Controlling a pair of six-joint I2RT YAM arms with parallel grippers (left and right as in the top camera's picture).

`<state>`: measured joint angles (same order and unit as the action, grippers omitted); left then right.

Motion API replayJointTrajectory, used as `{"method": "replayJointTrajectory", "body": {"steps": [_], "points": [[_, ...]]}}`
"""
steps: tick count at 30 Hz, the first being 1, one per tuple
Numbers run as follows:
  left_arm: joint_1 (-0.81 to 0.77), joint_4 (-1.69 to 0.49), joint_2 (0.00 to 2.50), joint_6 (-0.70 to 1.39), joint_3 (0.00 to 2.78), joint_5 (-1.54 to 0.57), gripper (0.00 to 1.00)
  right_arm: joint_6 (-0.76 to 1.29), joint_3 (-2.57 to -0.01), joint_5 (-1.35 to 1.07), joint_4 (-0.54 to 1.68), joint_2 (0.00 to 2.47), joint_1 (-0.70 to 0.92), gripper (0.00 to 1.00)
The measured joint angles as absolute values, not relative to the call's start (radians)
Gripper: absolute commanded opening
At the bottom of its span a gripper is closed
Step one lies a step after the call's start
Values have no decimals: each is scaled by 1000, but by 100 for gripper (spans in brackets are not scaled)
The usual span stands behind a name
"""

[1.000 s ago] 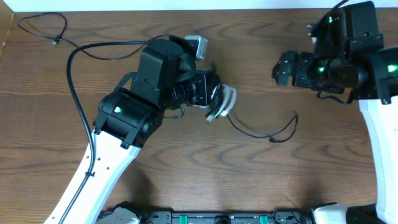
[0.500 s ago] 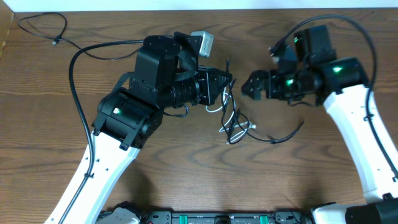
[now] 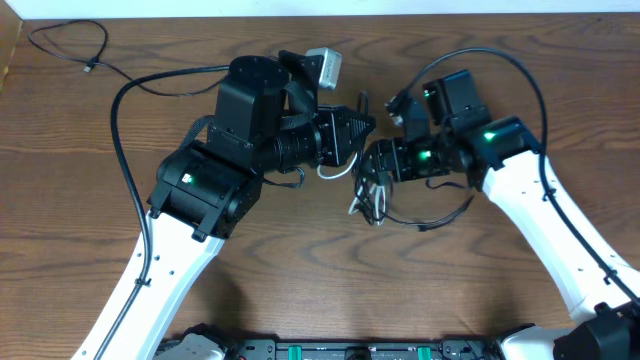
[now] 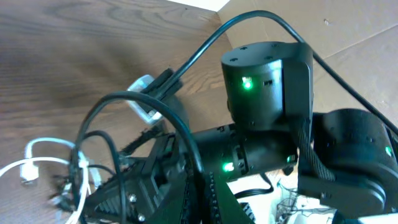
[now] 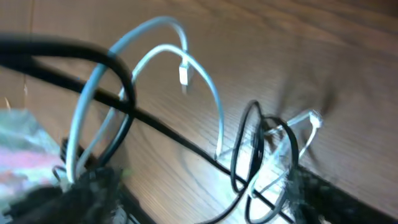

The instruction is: Untangle cables

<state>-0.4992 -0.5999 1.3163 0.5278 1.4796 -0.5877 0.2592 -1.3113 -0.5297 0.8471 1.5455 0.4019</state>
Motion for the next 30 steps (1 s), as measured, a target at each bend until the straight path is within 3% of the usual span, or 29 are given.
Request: {"method": "replayJointTrajectory", "body": {"steps": [6, 14, 19, 22, 24, 30], "points": [[-499, -563, 1316, 544, 1480, -658, 8, 258, -1309, -489, 802, 1546, 454, 61], [-499, -559, 1315, 594, 1480, -704, 8, 258, -1306, -455, 717, 1546, 476, 58], [-499, -556, 1314, 634, 1480, -719, 7, 258, -1306, -451, 651, 1546, 476, 49], [-499, -545, 1314, 664, 1480, -725, 7, 255, -1306, -451, 621, 1546, 477, 25], [-499, -541, 1314, 682, 1480, -728, 8, 259, -1305, -451, 612, 1546, 477, 1], [-491, -542, 1314, 702, 1480, -728, 7, 278, -1305, -450, 611, 1546, 480, 1]]}}
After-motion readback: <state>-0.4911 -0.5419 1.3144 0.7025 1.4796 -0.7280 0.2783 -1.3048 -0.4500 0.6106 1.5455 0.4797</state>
